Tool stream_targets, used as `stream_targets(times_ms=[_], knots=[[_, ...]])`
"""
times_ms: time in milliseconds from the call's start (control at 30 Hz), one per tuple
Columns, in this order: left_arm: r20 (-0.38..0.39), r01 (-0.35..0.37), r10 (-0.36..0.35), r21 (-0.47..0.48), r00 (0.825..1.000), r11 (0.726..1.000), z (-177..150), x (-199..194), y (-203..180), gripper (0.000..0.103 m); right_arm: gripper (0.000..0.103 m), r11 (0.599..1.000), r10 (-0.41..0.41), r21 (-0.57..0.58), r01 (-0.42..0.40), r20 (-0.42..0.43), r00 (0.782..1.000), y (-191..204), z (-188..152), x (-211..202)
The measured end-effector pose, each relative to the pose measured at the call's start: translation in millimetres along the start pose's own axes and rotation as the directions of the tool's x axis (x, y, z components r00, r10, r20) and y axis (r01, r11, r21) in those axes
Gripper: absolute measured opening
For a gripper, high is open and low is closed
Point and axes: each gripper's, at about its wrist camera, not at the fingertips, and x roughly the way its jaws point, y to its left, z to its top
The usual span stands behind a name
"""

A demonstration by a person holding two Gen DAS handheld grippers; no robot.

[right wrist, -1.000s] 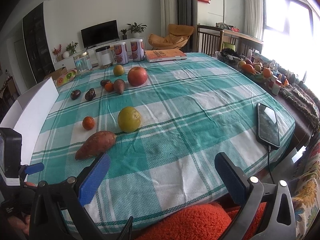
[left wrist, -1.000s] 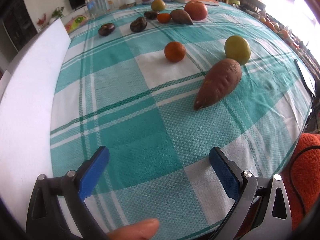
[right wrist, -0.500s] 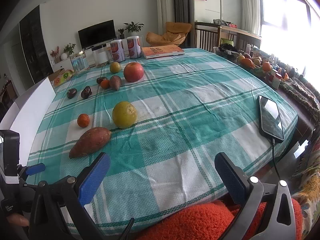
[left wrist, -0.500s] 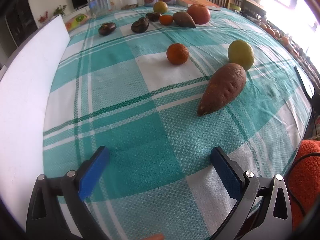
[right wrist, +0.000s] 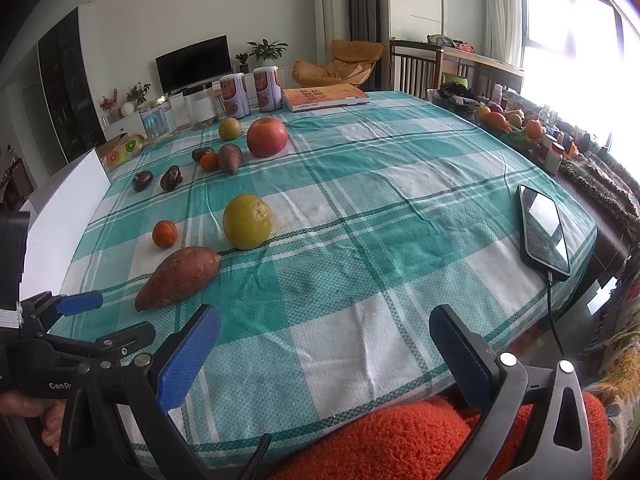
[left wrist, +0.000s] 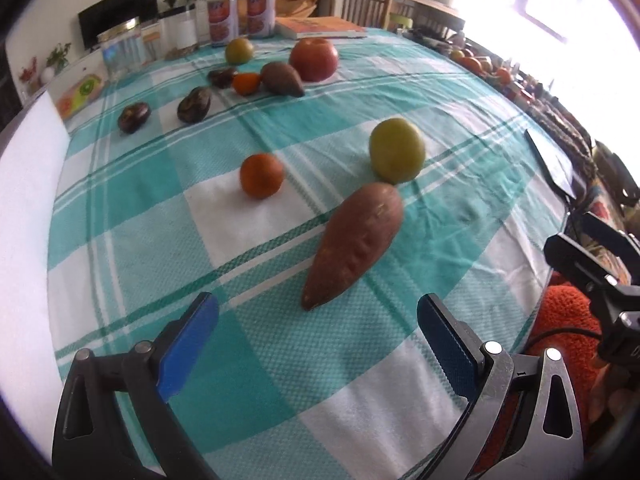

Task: Organize fruits
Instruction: 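Grasp the sweet potato with the left gripper while the right gripper approaches the orange, then carry the sweet potato and orange into the white box and release both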

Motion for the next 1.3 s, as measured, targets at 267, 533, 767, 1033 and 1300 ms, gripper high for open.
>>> stream_targets(times_ms=[267, 533, 767, 1033, 1300], knots=[[-0.029, 0.069, -0.067, 0.061, 0.997, 0.996, 34.4, 33.5, -16.7, 0.099, 0.103, 1.0, 0.003, 0.007, -0.003, 0.0, 1.0, -1.1, -0.4, 0.8], [-0.031, 0.043, -0.04, 0.098, 0.999, 0.994, 32.4, 39.7, -23.9, 0.053, 0.103, 0.999, 0.029, 0.044, -0.028, -0.014, 0.999, -9.3, 0.2, 4.6], [-0.02, 0.055, -0.054, 0.06, 0.998, 0.997, 26.7, 37.0, -15.3, 0.047, 0.103, 0.998, 0.033, 0.049, -0.032, -0.024, 0.999, -10.1, 1.3, 8.6], [-0.008, 0.024, -0.024, -0.056, 1.0, 0.998, -20.5, -9.7, 30.0, 0.047, 0.103, 0.976, 0.158, 0.168, -0.14, -0.098, 0.983, -29.3, 1.0, 27.3], [0.082, 0.024, -0.008, -0.207, 0.997, 0.978, -47.0, -57.7, 65.8, 0.045, 0.1, 0.903, 0.428, 0.05, -0.426, -0.132, 0.894, 30.9, 46.7, 41.6]])
